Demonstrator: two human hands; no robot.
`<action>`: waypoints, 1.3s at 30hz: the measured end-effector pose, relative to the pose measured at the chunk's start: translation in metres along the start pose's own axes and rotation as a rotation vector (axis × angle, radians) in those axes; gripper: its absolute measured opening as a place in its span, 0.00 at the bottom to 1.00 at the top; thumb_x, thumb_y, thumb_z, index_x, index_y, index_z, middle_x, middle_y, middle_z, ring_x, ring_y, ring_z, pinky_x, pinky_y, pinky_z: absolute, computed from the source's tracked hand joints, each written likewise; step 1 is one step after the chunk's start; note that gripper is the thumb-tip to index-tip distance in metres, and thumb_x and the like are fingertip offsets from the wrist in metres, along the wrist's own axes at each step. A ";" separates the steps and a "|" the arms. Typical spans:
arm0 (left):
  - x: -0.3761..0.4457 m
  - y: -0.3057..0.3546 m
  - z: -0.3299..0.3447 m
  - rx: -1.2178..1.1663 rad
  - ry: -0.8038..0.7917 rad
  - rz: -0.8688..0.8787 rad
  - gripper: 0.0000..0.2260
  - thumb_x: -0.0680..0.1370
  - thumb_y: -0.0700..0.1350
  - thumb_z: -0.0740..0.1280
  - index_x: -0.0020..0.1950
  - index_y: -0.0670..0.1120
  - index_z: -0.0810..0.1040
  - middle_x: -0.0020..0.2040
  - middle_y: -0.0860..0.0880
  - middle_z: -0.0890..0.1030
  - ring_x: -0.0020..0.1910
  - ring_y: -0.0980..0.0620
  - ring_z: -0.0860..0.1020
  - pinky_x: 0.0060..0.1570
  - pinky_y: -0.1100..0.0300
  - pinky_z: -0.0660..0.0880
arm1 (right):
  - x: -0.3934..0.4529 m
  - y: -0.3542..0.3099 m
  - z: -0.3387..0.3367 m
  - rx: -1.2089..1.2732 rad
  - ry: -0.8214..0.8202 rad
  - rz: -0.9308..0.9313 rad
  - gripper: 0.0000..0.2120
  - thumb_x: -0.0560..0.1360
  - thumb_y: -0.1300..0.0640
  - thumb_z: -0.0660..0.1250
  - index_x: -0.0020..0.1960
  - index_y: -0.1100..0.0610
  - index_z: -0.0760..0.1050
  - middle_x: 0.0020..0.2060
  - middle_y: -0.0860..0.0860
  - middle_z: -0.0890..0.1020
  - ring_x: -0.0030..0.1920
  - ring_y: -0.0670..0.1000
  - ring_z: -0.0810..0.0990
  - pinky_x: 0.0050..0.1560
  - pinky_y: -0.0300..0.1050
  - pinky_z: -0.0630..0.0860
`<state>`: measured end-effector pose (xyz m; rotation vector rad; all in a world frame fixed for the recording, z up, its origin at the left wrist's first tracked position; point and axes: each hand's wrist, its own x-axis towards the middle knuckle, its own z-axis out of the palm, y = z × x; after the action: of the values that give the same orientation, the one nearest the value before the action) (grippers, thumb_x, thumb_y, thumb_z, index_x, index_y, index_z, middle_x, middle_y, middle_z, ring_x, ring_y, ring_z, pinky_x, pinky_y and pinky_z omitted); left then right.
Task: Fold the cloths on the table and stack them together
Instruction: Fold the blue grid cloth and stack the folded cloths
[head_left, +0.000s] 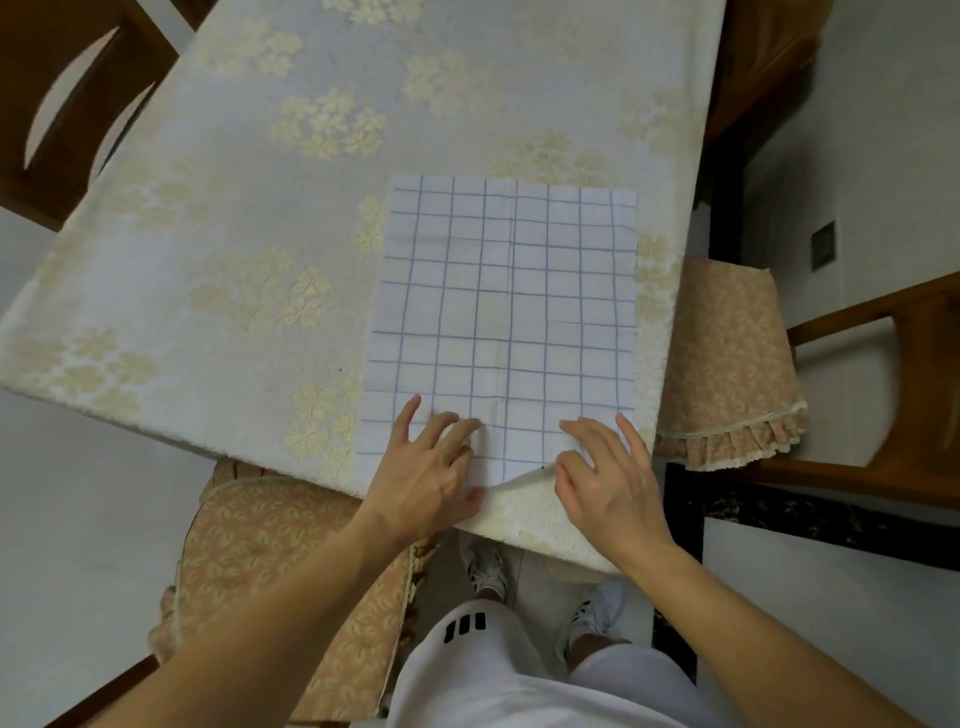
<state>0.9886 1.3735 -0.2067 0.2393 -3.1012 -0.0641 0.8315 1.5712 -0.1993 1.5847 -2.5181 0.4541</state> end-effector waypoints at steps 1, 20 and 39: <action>0.000 0.001 0.000 0.000 0.005 0.003 0.19 0.71 0.60 0.70 0.45 0.43 0.84 0.65 0.47 0.78 0.62 0.44 0.77 0.67 0.31 0.63 | 0.001 0.000 -0.001 0.008 0.007 0.012 0.10 0.77 0.60 0.64 0.38 0.59 0.76 0.59 0.56 0.81 0.60 0.56 0.80 0.71 0.65 0.65; -0.042 -0.001 -0.032 0.066 0.068 -0.111 0.05 0.68 0.44 0.76 0.37 0.46 0.82 0.69 0.43 0.76 0.69 0.43 0.74 0.69 0.31 0.61 | -0.034 0.020 -0.021 -0.037 0.038 -0.052 0.08 0.71 0.64 0.72 0.34 0.58 0.77 0.57 0.57 0.82 0.58 0.55 0.80 0.71 0.66 0.65; -0.144 0.140 -0.095 0.076 0.030 -0.319 0.06 0.69 0.49 0.77 0.40 0.48 0.84 0.69 0.44 0.76 0.68 0.44 0.73 0.74 0.34 0.56 | -0.146 0.030 -0.101 0.017 0.118 -0.024 0.04 0.70 0.63 0.74 0.38 0.59 0.80 0.58 0.57 0.81 0.60 0.56 0.80 0.71 0.68 0.63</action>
<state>1.1122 1.5298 -0.1093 0.7272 -3.0070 0.0499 0.8640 1.7415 -0.1482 1.5444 -2.4119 0.5501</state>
